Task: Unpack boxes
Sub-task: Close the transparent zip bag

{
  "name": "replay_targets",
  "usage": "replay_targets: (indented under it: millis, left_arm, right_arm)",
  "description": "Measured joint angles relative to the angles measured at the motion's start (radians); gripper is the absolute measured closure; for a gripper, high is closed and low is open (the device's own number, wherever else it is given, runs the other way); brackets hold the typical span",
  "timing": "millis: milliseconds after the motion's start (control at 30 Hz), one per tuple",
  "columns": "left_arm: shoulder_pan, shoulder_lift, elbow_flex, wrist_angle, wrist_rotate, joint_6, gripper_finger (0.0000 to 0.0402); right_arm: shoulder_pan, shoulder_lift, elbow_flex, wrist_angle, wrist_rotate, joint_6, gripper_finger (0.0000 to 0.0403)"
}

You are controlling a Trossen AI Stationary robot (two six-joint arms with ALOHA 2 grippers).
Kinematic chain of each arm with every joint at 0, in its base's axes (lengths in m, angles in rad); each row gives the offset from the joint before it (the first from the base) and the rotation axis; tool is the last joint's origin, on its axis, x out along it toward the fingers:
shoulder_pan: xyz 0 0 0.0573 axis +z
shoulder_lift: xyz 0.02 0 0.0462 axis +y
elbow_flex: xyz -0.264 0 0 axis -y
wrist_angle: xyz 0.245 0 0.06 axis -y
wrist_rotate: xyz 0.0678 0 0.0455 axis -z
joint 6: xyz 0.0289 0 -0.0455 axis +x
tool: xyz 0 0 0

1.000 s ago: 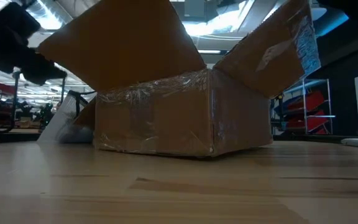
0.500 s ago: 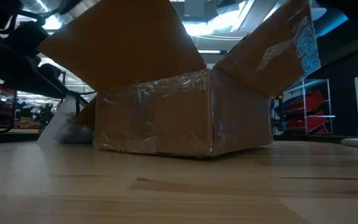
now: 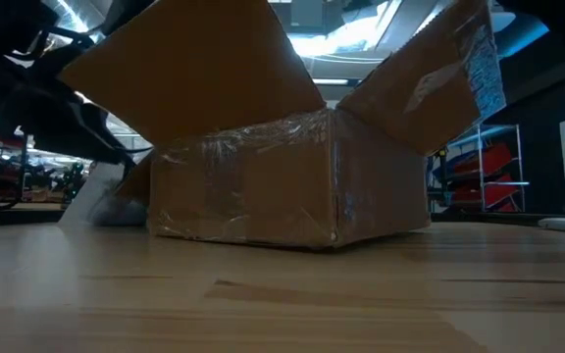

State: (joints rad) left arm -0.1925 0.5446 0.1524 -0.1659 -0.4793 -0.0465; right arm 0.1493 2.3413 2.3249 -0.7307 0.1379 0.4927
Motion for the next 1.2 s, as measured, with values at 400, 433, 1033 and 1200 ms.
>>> replay_targets:
  millis: [400, 433, 1033, 1200]
  left_arm:
    - [-0.013, 0.011, 0.000, 0.097, 0.006, 0.113, 0.0204]
    - [-0.012, 0.011, 0.000, 0.105, 0.005, 0.123, 0.0215]
    - [-0.013, -0.008, 0.000, 0.152, 0.054, 0.213, 0.0284]
    - [-0.013, -0.009, 0.000, 0.153, 0.058, 0.215, 0.0252]
  right_arm:
    - [0.000, 0.000, 0.000, 0.003, 0.000, 0.031, 0.0146]
    - [0.001, 0.000, 0.000, 0.003, 0.000, 0.031, 0.0146]
    - [0.001, 0.000, 0.000, 0.001, 0.000, 0.056, 0.0146]
    - [0.002, 0.000, 0.000, -0.006, 0.000, 0.062, 0.0146]
